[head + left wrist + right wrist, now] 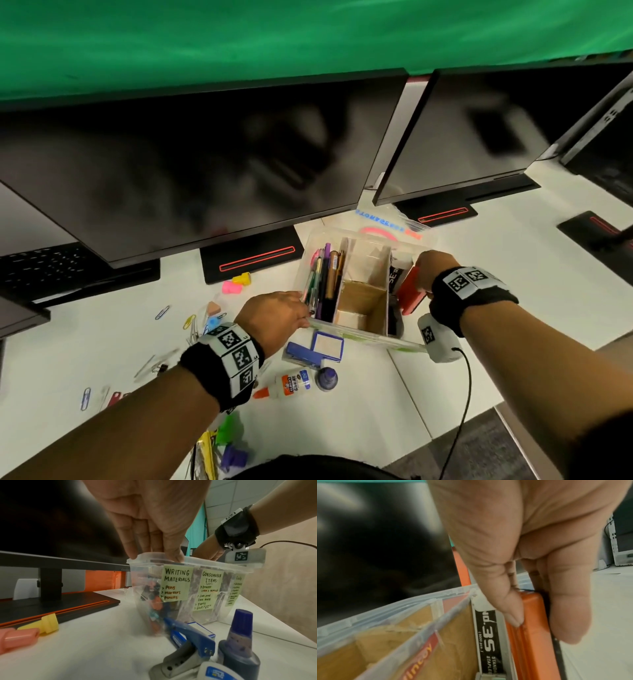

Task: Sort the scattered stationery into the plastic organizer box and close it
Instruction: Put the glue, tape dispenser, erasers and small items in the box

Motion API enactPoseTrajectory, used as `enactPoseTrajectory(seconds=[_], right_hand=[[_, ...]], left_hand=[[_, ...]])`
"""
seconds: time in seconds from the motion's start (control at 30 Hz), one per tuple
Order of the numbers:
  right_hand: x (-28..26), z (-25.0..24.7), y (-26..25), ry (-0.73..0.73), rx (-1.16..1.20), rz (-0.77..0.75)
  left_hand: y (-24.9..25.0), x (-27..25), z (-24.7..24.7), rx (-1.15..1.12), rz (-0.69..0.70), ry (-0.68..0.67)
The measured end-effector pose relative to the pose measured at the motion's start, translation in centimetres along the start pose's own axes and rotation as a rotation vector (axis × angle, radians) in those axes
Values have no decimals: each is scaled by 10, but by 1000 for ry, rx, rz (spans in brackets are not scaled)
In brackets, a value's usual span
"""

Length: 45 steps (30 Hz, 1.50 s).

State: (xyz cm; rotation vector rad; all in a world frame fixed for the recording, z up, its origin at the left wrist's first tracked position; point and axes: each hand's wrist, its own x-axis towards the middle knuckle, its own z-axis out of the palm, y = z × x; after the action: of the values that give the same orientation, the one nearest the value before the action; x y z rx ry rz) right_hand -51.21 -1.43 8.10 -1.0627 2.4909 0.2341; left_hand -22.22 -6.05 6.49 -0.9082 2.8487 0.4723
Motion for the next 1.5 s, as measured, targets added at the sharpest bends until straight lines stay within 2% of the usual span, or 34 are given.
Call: enactPoseTrajectory(seconds=[0.13, 0.33, 0.43, 0.53, 0.63, 0.73, 0.87, 0.93, 1.03, 1.23, 1.37, 1.5], right_hand=[[12, 1, 2, 6, -22, 8], [1, -7, 0, 42, 65, 18], [-11, -14, -8, 53, 74, 7], [-29, -21, -26, 146, -13, -72], [-59, -18, -51, 129, 53, -201], [-103, -9, -82, 28, 106, -433], [-134, 26, -107, -61, -14, -771], [-135, 50, -111, -131, -84, -840], [-132, 85, -111, -225, -198, -852], [-123, 123, -111, -261, -257, -800], [-120, 128, -118, -240, -160, -808], [-119, 128, -120, -290, -118, -801]], left_hand=[[-1, 1, 1, -21, -8, 5], [-1, 3, 5, -39, -18, -13], [-4, -1, 7, -60, -10, 25], [-9, -13, 15, -90, 15, 103], [-18, -28, 22, -147, -60, 201], [-32, -40, 33, -126, -112, 97], [-42, -50, 53, -117, -140, -205], [-40, -52, 63, -83, -161, -355], [-35, -52, 74, 0, -177, -439], [-30, -58, 78, 22, -181, -335], [-34, -60, 67, -128, -192, -203], [-29, -59, 51, -225, -165, -138]])
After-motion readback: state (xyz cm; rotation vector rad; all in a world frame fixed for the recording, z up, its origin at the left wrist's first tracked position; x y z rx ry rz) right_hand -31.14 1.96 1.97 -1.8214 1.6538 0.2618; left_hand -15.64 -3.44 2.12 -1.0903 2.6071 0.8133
